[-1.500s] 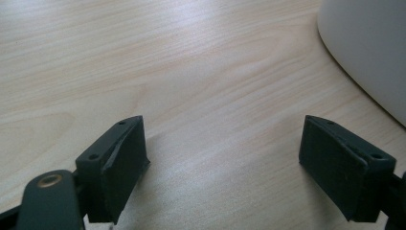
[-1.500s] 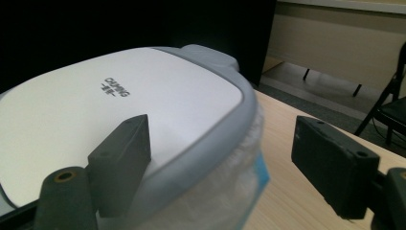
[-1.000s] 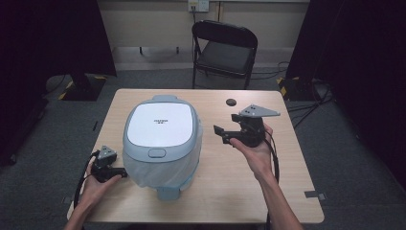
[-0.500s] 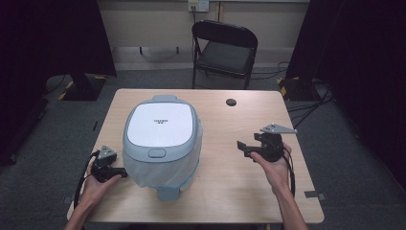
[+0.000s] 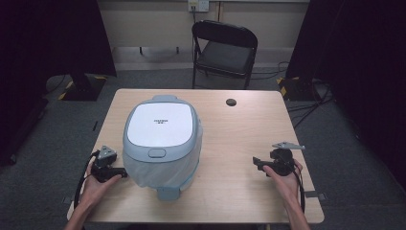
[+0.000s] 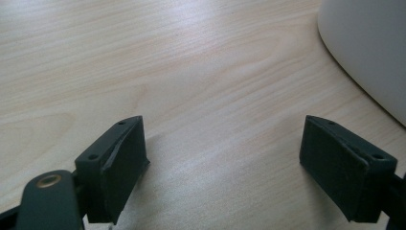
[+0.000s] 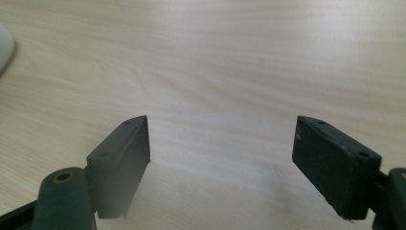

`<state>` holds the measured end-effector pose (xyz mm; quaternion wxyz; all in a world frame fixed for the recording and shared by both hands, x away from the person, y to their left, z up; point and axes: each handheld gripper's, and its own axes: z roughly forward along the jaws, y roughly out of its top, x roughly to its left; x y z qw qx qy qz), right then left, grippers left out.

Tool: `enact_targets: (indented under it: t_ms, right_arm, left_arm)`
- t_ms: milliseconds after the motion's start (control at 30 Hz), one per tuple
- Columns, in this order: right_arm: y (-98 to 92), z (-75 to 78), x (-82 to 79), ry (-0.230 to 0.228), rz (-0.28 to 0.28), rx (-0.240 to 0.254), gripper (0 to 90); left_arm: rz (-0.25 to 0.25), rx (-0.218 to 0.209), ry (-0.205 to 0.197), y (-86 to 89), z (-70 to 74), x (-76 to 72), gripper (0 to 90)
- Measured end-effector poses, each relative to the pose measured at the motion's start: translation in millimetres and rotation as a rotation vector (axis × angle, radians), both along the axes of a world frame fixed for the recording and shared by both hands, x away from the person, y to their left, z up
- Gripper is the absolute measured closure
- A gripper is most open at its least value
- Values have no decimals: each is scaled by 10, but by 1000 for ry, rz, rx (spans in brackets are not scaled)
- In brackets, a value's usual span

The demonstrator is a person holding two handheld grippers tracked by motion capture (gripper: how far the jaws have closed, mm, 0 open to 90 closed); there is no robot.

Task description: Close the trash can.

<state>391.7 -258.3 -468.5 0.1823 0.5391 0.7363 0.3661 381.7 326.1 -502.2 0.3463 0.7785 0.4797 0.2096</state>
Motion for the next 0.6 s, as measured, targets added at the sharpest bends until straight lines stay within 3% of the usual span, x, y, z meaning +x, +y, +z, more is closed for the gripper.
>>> enact_targets:
  t_ms: [67, 133, 233, 333, 400, 433, 600]
  right_arm:
    - [-60, -73, -8, 21, -15, 6, 196]
    - [-94, -133, -3, 33, -29, -43, 192]
    - [-136, -201, 12, 67, -61, -66, 191]
    - [-117, -238, 10, 29, -84, -91, 191]
    - [-66, -287, -15, -18, -84, -143, 177]
    - [-58, -315, -29, -44, -94, -133, 174]
    - [-58, -314, -32, -43, -97, -134, 174]
  left_arm:
    - [0, 0, 1, 0, 0, 0, 157]
    - [0, 0, 1, 0, 0, 0, 158]
    - [0, 0, 0, 0, 0, 0, 157]
    - [-1, 0, 1, 1, 0, 0, 158]
    - [0, 0, 0, 0, 0, 0, 157]
    - [0, -1, 0, 0, 0, -1, 157]
    - [0, -1, 0, 0, -1, 0, 157]
